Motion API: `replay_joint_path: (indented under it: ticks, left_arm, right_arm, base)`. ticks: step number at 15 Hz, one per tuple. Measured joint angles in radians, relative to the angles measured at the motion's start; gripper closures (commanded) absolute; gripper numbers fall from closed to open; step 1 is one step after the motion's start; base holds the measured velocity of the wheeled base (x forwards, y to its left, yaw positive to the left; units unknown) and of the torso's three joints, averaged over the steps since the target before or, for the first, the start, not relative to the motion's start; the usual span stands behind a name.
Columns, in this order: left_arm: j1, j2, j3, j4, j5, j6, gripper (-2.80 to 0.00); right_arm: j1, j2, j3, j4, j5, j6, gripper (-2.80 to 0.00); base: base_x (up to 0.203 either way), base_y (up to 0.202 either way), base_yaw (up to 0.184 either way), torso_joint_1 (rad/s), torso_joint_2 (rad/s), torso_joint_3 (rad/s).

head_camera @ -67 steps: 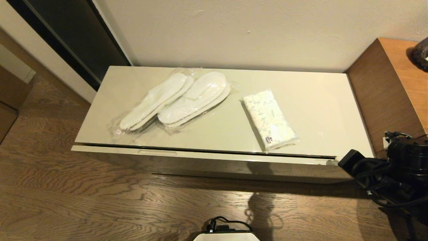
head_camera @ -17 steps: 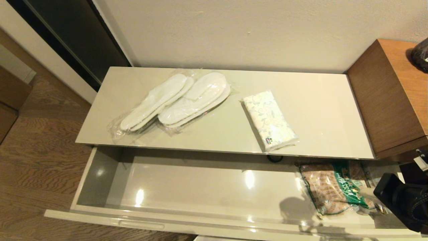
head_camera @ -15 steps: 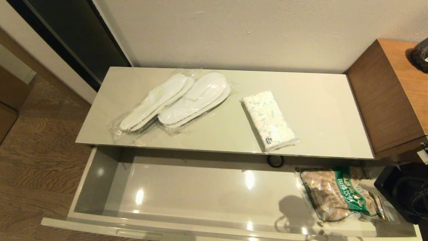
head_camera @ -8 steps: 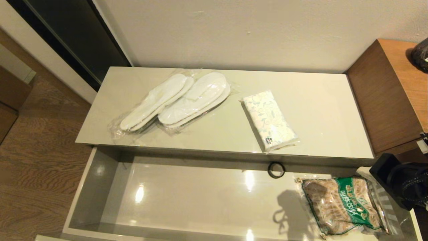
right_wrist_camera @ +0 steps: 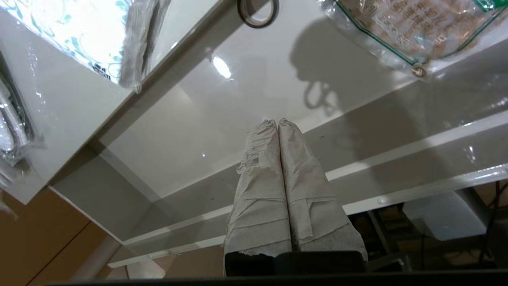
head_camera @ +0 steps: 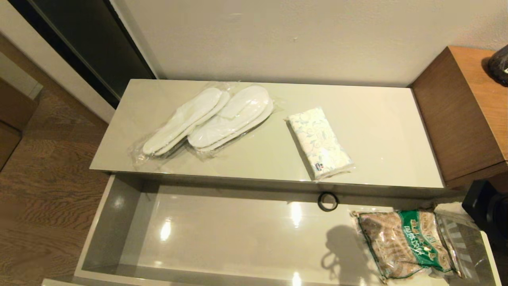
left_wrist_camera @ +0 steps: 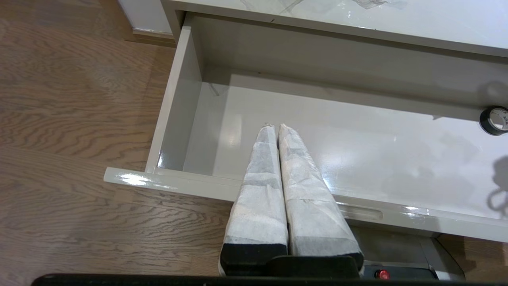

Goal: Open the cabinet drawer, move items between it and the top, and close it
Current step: Pick up the tissue on the table

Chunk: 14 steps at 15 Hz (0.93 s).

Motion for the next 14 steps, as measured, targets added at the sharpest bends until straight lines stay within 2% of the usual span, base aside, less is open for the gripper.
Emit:
replay_joint_path:
  ticks: [6,10,14]
  left_arm:
    - [0.0,0.0,0.0,0.0,0.0,0.0,0.0]
    - [0.0,0.0,0.0,0.0,0.0,0.0,0.0]
    - [0.0,0.0,0.0,0.0,0.0,0.0,0.0]
  right_arm:
    - [0.03,0.044,-0.067,0.091,-0.01,-0.025,0.0]
    - [0.064,0.085,-0.175,0.163,0.011,-0.033,0.0]
    - [0.072,0.177,-0.273,0.157,0.125,-0.04,0.0]
  base:
    - [0.0,0.0,0.0,0.0,0.0,0.0]
    - [0.0,0.0,0.0,0.0,0.0,0.0]
    - [0.0,0.0,0.0,0.0,0.0,0.0]
